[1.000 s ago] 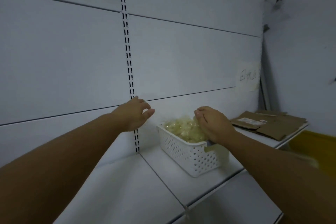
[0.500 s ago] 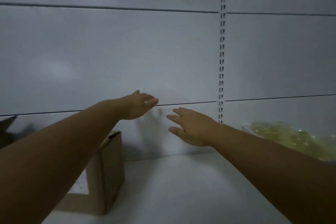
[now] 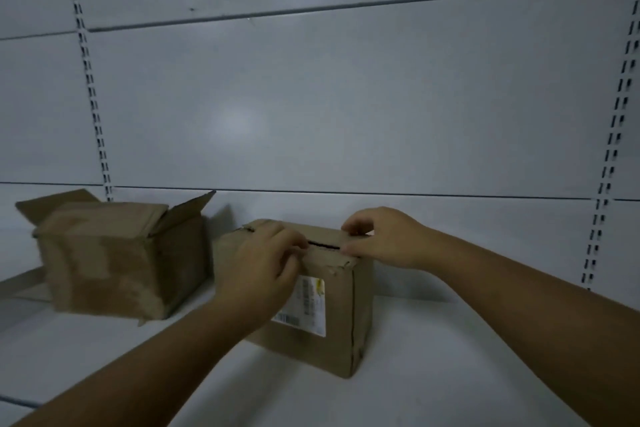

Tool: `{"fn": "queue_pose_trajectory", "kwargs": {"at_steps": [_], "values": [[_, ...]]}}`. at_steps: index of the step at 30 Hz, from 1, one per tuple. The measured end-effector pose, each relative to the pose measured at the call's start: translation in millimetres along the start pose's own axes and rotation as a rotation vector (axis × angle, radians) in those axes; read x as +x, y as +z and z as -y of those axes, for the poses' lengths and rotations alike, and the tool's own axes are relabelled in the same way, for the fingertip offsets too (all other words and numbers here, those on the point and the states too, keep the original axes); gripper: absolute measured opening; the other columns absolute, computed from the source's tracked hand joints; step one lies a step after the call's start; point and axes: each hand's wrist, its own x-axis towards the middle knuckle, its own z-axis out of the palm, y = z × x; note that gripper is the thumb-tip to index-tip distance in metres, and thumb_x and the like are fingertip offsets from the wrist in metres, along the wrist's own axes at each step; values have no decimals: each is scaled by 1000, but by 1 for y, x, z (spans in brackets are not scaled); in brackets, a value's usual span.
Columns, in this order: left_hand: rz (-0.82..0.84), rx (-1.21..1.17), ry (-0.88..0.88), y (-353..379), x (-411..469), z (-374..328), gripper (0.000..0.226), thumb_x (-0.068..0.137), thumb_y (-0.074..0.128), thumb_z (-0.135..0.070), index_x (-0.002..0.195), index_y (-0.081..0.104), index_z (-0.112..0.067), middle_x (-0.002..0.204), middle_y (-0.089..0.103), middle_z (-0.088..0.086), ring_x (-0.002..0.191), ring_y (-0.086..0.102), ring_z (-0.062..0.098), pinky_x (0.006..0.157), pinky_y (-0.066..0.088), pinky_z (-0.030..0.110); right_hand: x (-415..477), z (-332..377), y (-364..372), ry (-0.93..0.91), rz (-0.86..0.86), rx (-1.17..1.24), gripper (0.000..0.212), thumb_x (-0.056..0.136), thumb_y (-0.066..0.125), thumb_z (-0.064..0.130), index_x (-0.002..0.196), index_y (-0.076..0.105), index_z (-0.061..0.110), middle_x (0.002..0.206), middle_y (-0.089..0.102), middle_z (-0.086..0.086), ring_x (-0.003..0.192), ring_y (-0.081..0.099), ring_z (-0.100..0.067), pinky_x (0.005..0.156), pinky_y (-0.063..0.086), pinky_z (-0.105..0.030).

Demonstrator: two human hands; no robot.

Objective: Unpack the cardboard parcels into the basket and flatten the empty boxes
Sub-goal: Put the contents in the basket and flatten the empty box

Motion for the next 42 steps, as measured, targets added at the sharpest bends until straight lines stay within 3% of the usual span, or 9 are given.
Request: {"fn": "queue_pose_trajectory", "kwargs": {"at_steps": [7,12,16,20,25,27,29,33,42], "values": [[-52,-10,55,19,-25,7,44,86,58,-23,129,50,-29,138,46,-12,125,27,-5,99,-10,0,11,12,8,142,10,-256,41,78,65,43,112,62,22,108,57,7,97,54,-13,78,44,-27],[-112,-171,96,15,-29,6,38,78,63,-18,115,61,-23,120,57,-12,114,44,-4,97,16,3,-1,19,6,-60,-327,-488,42,98,35,39,70,53,13,65,53,-2,64,52,-21,60,38,-31],[-136,-316,103,16,-38,8,49,71,73,0,103,57,-34,113,48,-31,107,43,-17,94,30,8,-17,18,-19,6,-570,-90,44,94,47,38,62,52,9,59,51,-4,57,49,-19,54,34,-29],[-156,-343,175,35,-48,-3,38,66,77,-9,94,61,-29,119,55,-17,111,53,6,91,47,37,-37,26,-32,59,-476,193,39,78,68,45,72,63,7,60,62,3,56,60,-10,49,46,-23],[176,-533,103,62,-65,-23,80,73,73,-16,119,25,-61,123,21,-45,112,25,-28,91,20,-7,-67,13,-8,66,-270,-177,34,75,59,58,64,63,27,63,61,9,61,56,-2,54,41,-18],[277,-460,86,71,-68,-31,81,77,68,-22,120,14,-65,112,21,-43,103,25,-21,84,20,-6,-77,5,7,106,-265,-190,38,83,53,54,53,57,32,54,55,12,54,52,-1,51,34,-16],[250,-259,132,71,-69,-36,70,78,65,-25,131,30,-53,108,35,-28,105,32,0,82,27,12,-83,-3,11,135,-331,-224,45,87,52,50,46,49,31,46,50,13,48,48,0,47,31,-15],[256,-58,333,68,-78,-36,15,75,63,-26,84,74,-30,83,66,-14,85,55,12,75,45,26,-86,2,-2,102,-357,-475,52,90,44,52,48,43,20,47,45,5,46,45,-9,46,26,-26],[625,-759,-24,56,-91,-23,87,66,63,-21,109,18,-83,109,42,-54,105,44,-24,81,40,0,-79,17,16,79,-292,-191,49,85,53,52,48,47,19,47,47,5,48,49,-10,49,32,-27]]}}
